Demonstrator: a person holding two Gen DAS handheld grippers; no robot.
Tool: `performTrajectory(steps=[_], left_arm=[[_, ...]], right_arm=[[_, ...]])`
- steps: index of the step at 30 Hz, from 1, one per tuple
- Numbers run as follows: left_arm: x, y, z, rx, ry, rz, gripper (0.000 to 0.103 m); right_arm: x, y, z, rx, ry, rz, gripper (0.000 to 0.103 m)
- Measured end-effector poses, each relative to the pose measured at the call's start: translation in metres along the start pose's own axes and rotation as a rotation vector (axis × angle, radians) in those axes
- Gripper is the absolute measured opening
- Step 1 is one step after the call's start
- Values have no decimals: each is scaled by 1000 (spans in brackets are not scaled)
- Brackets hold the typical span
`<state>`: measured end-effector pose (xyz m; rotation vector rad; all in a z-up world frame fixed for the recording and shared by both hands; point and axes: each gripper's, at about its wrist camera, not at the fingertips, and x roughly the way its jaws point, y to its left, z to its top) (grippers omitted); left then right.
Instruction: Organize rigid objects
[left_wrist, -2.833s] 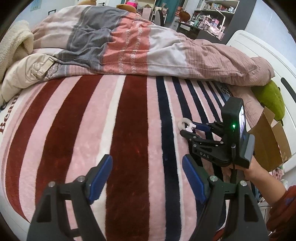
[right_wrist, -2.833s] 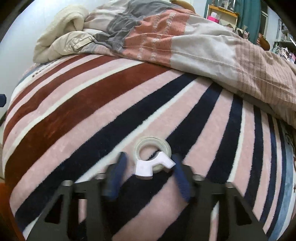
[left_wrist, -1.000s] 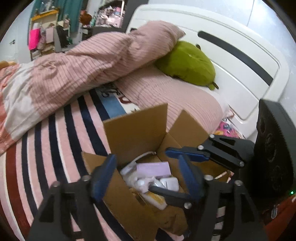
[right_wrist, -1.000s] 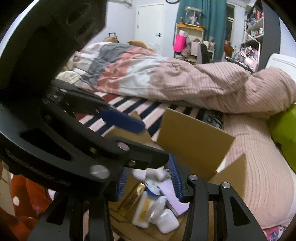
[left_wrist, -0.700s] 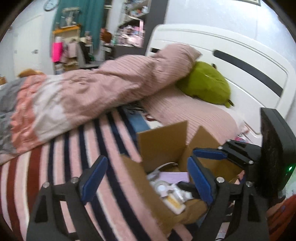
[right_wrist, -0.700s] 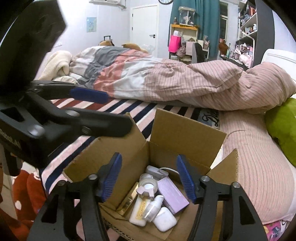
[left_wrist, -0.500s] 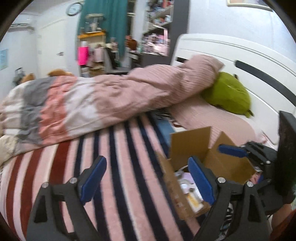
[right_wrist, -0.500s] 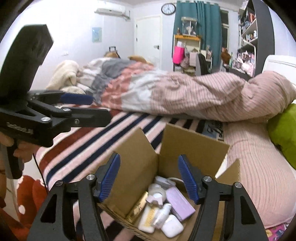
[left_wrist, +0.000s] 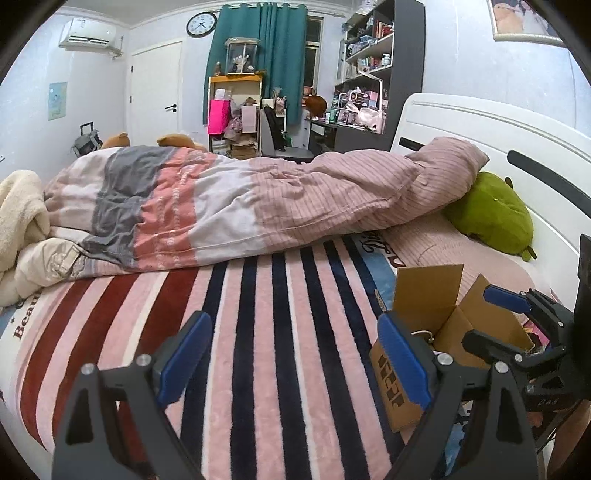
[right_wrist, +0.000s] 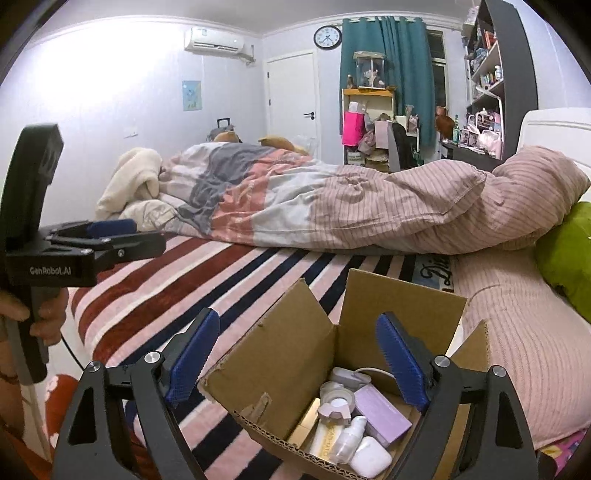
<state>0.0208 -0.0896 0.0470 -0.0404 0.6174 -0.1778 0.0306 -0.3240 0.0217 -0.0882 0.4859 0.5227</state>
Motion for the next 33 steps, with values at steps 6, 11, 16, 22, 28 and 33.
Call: performTrajectory(steps=[6, 11, 16, 22, 28, 33], left_arm=[[0, 2, -2, -5, 2, 4, 90], [0, 3, -2, -3, 2, 5, 90], [0, 3, -3, -7, -3, 12, 90], [-2, 4, -4, -10, -4, 16, 90], [-3, 5, -5, -13, -6, 19, 90], [-4, 5, -5, -12, -5, 22, 90]], right_arm=[[1, -6, 2, 18, -2, 1, 85], [2, -8, 1, 19, 1, 4, 85], [3, -7, 1, 19, 2, 7, 85], [3, -6, 1, 20, 2, 8, 85], [6, -8, 2, 13, 4, 15, 85], [7, -8, 2, 10, 6, 15, 85]])
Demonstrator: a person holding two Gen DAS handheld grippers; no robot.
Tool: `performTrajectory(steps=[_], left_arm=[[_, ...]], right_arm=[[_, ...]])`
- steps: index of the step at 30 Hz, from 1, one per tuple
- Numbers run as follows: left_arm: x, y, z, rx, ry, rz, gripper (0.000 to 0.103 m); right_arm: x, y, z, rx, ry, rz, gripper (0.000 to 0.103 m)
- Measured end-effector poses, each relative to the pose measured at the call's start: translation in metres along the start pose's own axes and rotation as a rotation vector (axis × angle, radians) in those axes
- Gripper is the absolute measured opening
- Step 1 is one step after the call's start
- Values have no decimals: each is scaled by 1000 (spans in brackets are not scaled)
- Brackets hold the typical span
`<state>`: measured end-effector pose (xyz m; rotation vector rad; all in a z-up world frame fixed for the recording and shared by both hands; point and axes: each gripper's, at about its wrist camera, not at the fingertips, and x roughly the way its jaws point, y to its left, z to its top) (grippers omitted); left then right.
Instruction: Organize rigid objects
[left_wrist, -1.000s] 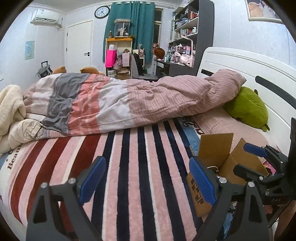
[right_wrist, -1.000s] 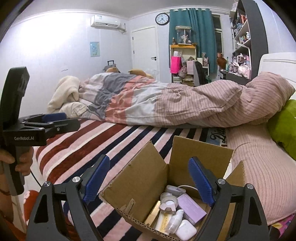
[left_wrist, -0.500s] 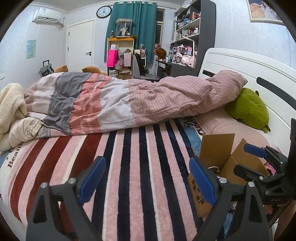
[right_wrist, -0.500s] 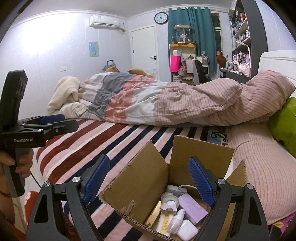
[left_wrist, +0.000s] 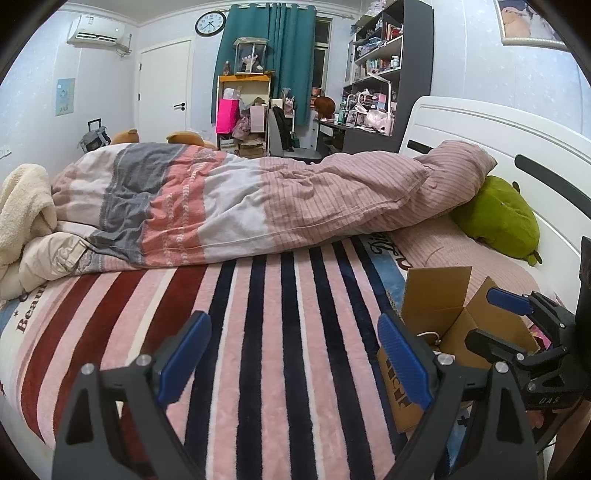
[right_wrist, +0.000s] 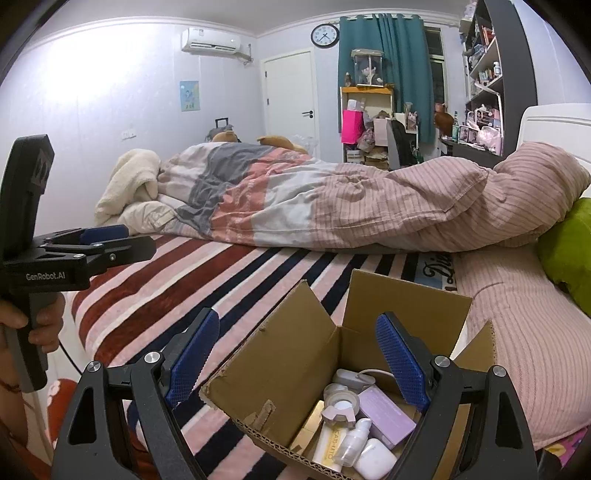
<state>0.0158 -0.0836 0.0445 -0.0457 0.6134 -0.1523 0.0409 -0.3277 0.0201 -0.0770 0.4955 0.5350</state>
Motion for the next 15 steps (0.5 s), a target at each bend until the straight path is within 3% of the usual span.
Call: performTrajectory(steps=[15], left_arm=[[1, -2, -2, 1, 3, 15, 90]], right_arm=[[1, -2, 0, -2, 0, 3, 85]])
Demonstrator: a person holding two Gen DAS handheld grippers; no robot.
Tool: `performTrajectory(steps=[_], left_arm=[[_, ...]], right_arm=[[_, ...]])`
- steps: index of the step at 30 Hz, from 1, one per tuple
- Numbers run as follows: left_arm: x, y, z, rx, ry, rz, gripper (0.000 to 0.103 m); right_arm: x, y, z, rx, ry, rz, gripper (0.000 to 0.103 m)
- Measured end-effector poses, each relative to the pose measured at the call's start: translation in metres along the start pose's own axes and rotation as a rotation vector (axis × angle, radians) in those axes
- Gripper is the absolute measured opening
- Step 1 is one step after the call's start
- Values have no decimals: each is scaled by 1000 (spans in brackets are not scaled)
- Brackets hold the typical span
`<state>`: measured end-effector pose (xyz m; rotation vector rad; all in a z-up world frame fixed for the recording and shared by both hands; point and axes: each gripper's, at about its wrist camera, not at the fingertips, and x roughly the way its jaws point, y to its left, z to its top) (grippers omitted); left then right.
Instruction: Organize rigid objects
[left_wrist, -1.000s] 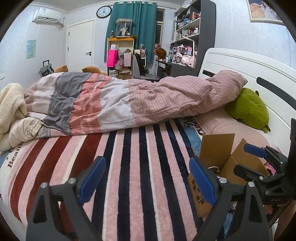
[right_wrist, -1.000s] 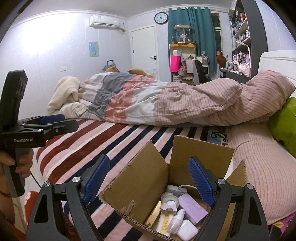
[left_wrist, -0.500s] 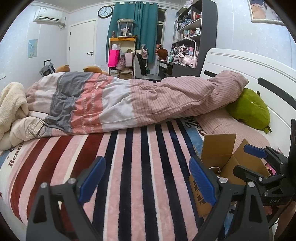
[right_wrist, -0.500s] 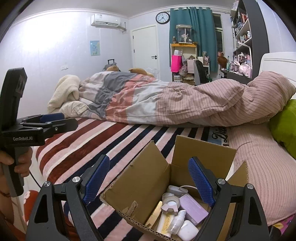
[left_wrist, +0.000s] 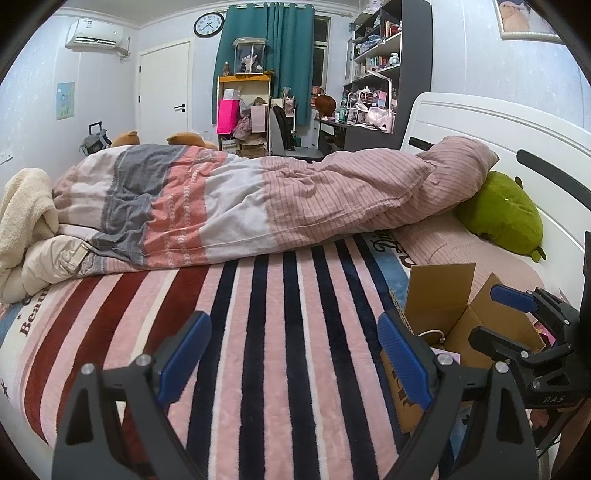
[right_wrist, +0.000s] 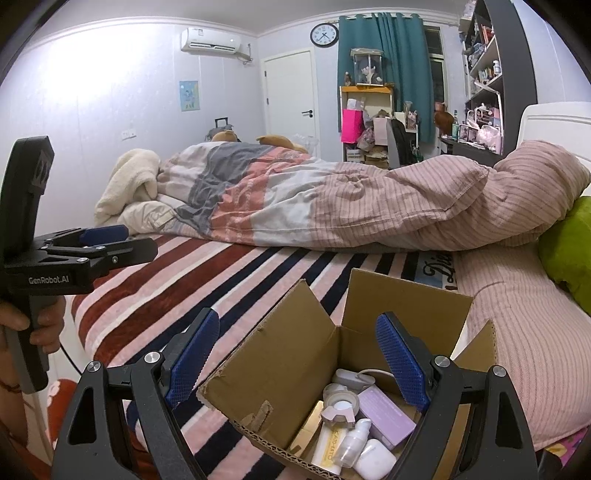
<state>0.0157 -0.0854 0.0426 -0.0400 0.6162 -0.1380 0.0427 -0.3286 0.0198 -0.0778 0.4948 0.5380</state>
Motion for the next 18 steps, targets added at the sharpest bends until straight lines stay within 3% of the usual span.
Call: performTrajectory(steps=[18], left_arm=[[2, 1, 0, 5, 5, -6, 90]], right_arm=[[3, -5, 0, -5, 1, -2, 85]])
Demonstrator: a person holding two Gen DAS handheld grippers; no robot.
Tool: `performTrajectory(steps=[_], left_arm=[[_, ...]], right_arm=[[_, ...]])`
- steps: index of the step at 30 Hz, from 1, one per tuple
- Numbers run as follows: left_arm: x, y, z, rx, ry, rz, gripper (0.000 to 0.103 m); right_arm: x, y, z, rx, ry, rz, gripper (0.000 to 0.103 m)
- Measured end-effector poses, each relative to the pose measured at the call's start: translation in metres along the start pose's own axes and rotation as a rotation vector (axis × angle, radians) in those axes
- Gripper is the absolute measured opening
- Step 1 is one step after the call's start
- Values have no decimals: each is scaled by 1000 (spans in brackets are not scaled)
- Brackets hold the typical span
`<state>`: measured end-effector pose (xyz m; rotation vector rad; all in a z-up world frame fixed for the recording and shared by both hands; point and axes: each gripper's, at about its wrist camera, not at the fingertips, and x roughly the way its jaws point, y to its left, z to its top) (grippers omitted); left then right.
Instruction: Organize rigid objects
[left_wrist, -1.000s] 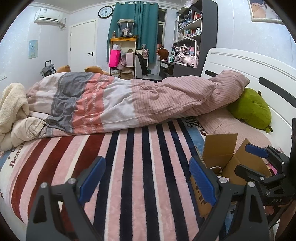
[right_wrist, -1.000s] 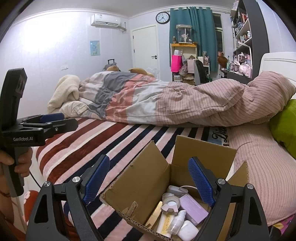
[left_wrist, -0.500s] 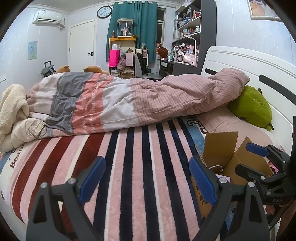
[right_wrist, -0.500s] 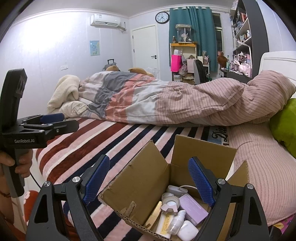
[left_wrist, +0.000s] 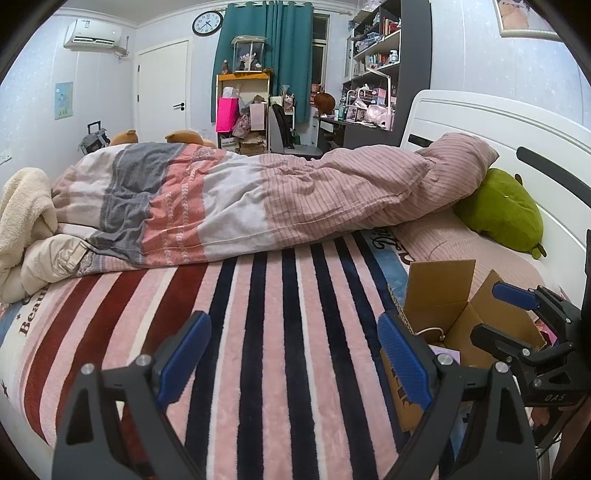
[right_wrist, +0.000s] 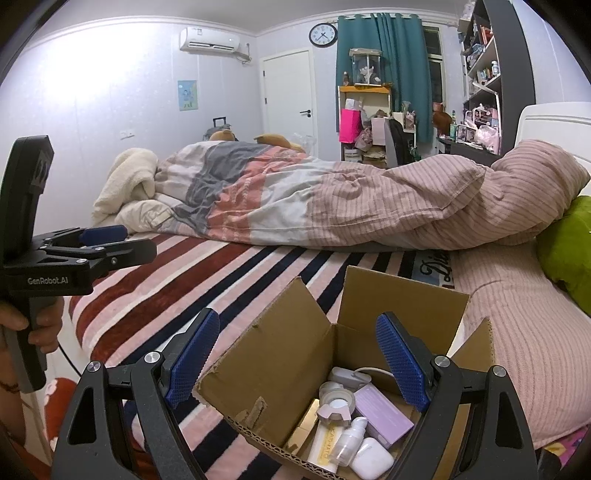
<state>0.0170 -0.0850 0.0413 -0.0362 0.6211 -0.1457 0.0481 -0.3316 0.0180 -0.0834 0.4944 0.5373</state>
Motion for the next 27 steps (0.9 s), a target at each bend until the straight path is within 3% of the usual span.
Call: performTrajectory(steps=[27], left_arm=[[-2, 2, -1, 19, -4, -24, 90]], right_arm=[[-6, -10, -8, 9, -7, 0, 85]])
